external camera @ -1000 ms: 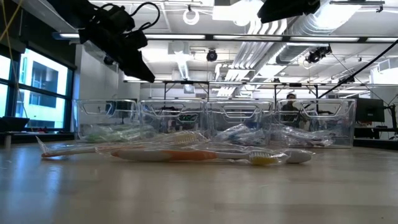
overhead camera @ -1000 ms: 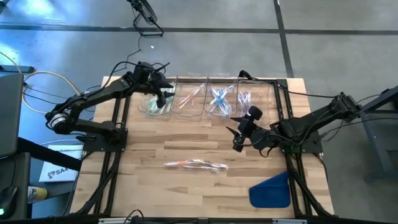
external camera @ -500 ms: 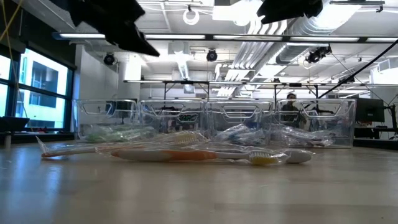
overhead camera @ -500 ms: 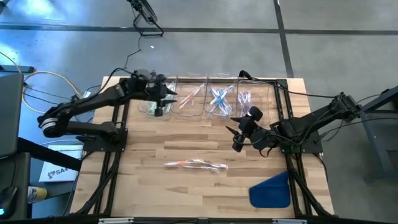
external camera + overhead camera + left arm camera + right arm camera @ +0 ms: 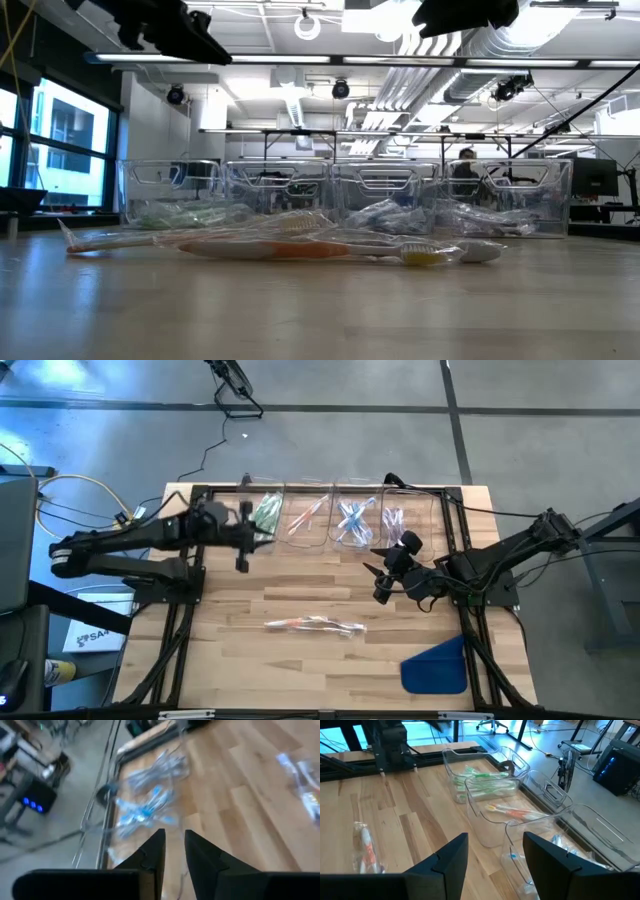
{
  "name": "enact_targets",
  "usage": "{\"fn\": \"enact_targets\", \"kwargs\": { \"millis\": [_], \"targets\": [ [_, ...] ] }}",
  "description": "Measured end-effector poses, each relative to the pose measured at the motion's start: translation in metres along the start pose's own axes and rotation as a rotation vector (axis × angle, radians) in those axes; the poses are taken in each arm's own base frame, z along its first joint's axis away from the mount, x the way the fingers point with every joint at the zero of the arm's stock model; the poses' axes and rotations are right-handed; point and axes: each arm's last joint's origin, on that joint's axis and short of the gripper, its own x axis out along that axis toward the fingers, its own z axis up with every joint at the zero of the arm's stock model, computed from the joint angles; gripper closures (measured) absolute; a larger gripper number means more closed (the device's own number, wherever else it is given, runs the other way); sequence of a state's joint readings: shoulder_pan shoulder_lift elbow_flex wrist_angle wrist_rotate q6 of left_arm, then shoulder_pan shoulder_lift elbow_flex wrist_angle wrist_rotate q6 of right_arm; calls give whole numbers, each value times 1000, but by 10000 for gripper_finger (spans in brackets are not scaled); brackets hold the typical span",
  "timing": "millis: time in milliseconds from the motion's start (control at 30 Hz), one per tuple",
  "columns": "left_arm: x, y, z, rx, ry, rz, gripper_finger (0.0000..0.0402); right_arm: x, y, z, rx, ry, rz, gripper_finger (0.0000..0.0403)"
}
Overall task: Pick & Place Toothbrushes
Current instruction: Put the orange toothbrush into the middle left transparent bin
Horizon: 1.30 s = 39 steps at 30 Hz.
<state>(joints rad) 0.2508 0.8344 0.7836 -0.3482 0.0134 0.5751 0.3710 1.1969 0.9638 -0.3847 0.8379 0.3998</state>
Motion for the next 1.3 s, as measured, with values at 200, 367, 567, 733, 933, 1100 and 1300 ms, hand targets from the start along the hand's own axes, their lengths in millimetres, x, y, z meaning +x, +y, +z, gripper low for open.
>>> {"fn": "enact_targets", "kwargs": {
  "millis": [200, 367, 567, 733, 933, 1100, 1300],
  "targets": [
    [7, -37, -6, 56, -102, -50, 352, 0, 0, 0, -3, 0, -2, 220],
    [16, -69, -12, 105, -181, -110, 366, 0, 0, 0, -3, 0, -2, 220],
    [19, -94, -8, 32, -197, -169, 391, 0, 0, 0, -3, 0, -2, 220],
    [17, -107, -5, 42, -207, -234, 400, 4, -4, 1, 4, 2, -20, 220],
    [17, -107, -4, 95, -217, -228, 396, 11, -11, 3, 23, 7, -56, 220],
    [25, -112, -6, 108, -181, -244, 396, 15, -15, 4, 32, 23, -43, 220],
    [46, -122, -5, 140, -77, -292, 359, 18, -17, 5, 43, 42, -20, 220]
  ]
}}
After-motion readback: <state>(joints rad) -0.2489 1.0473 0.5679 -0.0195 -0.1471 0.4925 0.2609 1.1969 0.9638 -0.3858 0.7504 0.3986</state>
